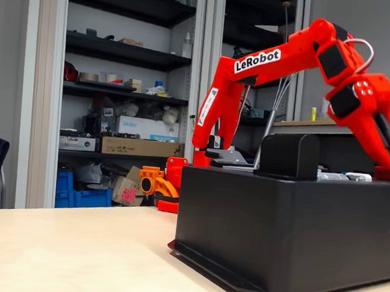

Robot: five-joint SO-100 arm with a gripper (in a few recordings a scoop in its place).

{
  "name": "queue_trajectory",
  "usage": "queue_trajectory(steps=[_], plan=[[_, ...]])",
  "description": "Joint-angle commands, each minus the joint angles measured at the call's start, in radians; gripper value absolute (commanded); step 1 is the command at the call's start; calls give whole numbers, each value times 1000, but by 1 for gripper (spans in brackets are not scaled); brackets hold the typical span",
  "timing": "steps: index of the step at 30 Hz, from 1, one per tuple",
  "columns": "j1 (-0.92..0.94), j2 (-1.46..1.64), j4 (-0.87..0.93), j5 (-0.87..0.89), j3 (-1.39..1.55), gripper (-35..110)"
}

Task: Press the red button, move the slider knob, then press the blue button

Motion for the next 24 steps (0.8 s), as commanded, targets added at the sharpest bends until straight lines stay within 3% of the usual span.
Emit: queue_trajectory(steps=[1,12,19,24], plan=[[-18,78,37,29,-3,0],[-31,84,166,97,-58,0],[-60,86,146,89,-75,0],[-61,110,18,-74,-51,0]])
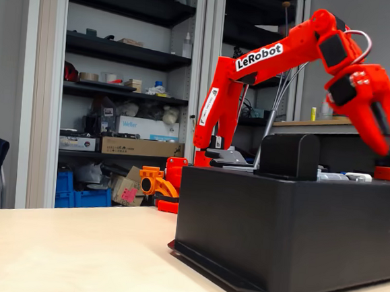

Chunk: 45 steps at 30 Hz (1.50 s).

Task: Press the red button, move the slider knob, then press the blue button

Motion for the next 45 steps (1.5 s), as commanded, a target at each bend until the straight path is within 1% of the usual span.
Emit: queue_trajectory(steps=[1,7,9,11,12,13,18,20,21,25,33,38,41,45], plan=[[-20,75,-34,-41,6,0],[-14,115,-106,-67,75,1],[-14,110,-66,-11,61,3],[-15,109,-11,57,51,11],[-18,107,9,86,49,18],[-20,107,-8,72,54,31],[-44,58,-100,9,-2,84],[-51,51,-115,5,-15,98],[-51,51,-121,3,-15,103],[-51,51,-83,34,-21,104],[-78,48,71,78,-69,104],[-101,87,160,147,-51,104],[-109,132,170,175,8,104],[-115,230,140,193,144,103]])
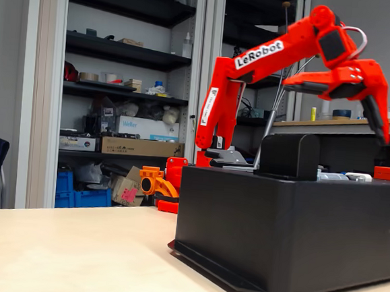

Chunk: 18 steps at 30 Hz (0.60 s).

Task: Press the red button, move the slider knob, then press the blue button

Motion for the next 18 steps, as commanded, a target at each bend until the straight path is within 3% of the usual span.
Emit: queue_trajectory(steps=[1,18], plan=[[-28,133,-15,31,103,103],[-72,388,-138,46,495,103]])
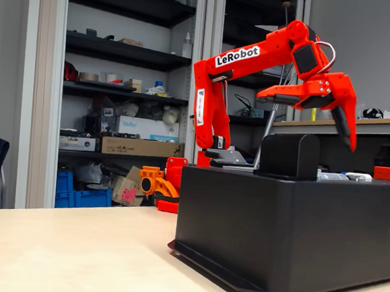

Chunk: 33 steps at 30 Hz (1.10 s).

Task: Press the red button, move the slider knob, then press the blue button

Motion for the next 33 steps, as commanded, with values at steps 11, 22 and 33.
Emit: queue_trajectory(steps=[11,22,33], plan=[[-26,57,-49,12,77,103],[-32,44,-97,17,123,103],[-31,54,-146,15,187,103]])
